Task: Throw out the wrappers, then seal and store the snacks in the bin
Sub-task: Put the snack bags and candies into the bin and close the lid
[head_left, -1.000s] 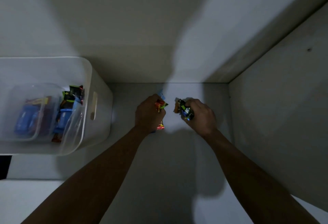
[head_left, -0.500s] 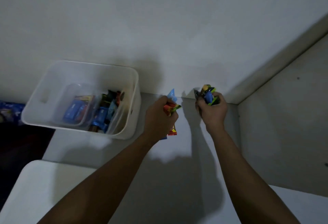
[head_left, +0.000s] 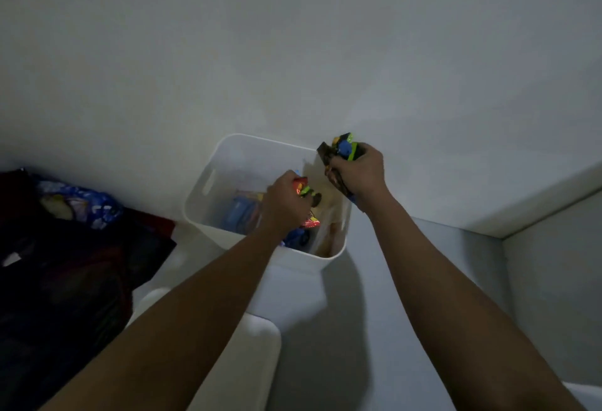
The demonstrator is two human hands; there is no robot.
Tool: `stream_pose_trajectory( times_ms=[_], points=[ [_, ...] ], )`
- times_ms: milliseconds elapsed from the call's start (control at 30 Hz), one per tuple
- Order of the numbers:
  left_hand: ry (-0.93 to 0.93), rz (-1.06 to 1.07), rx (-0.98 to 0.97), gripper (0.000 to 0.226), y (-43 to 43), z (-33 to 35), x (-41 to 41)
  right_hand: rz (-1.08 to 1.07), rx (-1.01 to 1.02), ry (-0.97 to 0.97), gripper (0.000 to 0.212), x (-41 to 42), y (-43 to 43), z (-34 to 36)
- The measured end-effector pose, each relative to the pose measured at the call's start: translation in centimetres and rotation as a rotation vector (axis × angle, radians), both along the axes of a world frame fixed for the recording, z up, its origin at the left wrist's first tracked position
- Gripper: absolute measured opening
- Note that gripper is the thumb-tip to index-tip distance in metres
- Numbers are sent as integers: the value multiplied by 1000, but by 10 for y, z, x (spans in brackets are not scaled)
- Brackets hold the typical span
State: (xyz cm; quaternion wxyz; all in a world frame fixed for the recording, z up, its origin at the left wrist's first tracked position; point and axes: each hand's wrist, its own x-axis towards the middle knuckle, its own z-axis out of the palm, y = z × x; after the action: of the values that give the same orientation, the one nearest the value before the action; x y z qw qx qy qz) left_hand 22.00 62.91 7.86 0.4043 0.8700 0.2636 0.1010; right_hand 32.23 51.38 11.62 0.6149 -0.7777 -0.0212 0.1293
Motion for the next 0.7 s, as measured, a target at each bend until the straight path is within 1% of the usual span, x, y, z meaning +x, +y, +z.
stream_pose_trajectory(
  times_ms=[100, 167, 200, 233, 300, 333, 400, 433, 467, 567, 600, 633, 700],
  points=[
    [166, -59, -197, 32, 10, -12, -4, 79, -194, 12, 30, -3, 32, 6],
    [245, -112, -319, 38, 14, -16, -3, 105, -298, 38, 33, -2, 48, 7],
    [256, -124, -400, 39, 16, -15, -4, 101, -346, 57, 35, -1, 55, 7],
    [264, -131, -481, 38, 18, -13, -4, 88, -363, 85, 35, -1, 61, 6],
    [290, -146, -595, 43, 26, -7, -5, 39, -323, 160, 35, -5, 71, 6],
    [293, -150, -646, 42, 30, -3, -5, 15, -290, 198, 34, -10, 75, 9],
    [282, -157, -715, 30, 39, 7, -5, -31, -259, 249, 27, -16, 78, 10],
    [292, -160, -734, 29, 44, 12, -6, -53, -230, 256, 25, -19, 80, 10],
    [315, -165, -741, 31, 49, 16, -6, -69, -189, 254, 30, -21, 82, 11],
    [298, -173, -659, 32, 61, 23, -8, -101, -126, 260, 73, -23, 87, 17],
    [281, -181, -609, 30, 64, 24, -8, -125, -111, 261, 76, -25, 86, 21],
    [258, -188, -560, 29, 67, 26, -9, -155, -100, 256, 72, -25, 85, 24],
    [231, -187, -497, 31, 70, 33, -13, -208, -71, 259, 55, -31, 80, 35]
  ],
)
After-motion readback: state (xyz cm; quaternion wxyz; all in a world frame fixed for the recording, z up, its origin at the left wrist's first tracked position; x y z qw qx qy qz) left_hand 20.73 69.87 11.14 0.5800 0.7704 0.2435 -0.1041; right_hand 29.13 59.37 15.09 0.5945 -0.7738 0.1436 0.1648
